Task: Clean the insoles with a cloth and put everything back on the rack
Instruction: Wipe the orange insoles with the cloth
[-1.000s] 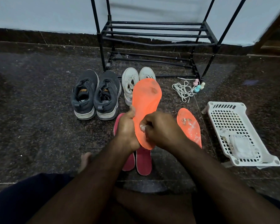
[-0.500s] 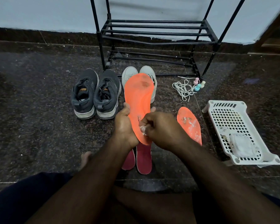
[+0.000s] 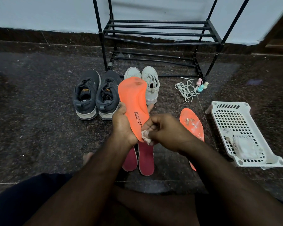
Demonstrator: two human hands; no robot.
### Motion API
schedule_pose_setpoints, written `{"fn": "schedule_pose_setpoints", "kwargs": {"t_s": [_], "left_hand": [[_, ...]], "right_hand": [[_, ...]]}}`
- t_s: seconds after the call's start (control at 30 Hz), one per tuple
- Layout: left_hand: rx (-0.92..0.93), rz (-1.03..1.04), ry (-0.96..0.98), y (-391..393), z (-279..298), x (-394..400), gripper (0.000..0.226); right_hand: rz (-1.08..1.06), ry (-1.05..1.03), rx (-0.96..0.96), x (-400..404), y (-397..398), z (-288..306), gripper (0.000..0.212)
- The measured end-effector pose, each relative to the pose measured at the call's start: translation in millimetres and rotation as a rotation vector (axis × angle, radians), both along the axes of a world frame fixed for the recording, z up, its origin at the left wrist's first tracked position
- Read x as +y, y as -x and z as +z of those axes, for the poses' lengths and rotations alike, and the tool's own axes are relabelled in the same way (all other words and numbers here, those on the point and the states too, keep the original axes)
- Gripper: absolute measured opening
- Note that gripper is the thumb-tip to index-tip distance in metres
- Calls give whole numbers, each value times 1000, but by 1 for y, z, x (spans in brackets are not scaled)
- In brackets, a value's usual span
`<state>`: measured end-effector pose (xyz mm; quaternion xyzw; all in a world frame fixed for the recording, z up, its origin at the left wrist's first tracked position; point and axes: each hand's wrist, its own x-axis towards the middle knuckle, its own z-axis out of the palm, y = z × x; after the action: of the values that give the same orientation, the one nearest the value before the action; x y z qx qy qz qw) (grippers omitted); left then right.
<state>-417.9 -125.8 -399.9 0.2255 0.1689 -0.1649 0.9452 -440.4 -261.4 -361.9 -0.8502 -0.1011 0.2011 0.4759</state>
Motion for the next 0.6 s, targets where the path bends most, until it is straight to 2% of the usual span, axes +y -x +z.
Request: {"fn": "schedule_pose_setpoints", "kwargs": {"t_s": [0.07,0.13,0.23,0.33,0.4,0.47,0.53,0.6], "left_hand": [[15,-6,-29,0,0,-1,76],[24,-2,-55,0,-2,-3,74],[32,-1,-59,-1,-6,-1,71],[46,-29,-83,-1,-5,-2,75],[30,-51,-90,3,-2,-7,79],[24,-77,-67,6,-2,-11,76],[35,-102,-79,7,-3,-12,73],[48,-101,-120,6,-4,-12,69]], "right_hand": [[-102,3,-137,-3,-7,1,13],[-123,150,-300,-1,-6,2,12],[22,305,-293,8,4,4,12],[61,213,-250,6,3,8,17],[-64,180,-384,0,-3,6,16],[-153,232,-567,-2,-8,-1,14],[-137,269,-620,4,-8,-8,14],[-65,317,-585,10,-6,-12,15]]}}
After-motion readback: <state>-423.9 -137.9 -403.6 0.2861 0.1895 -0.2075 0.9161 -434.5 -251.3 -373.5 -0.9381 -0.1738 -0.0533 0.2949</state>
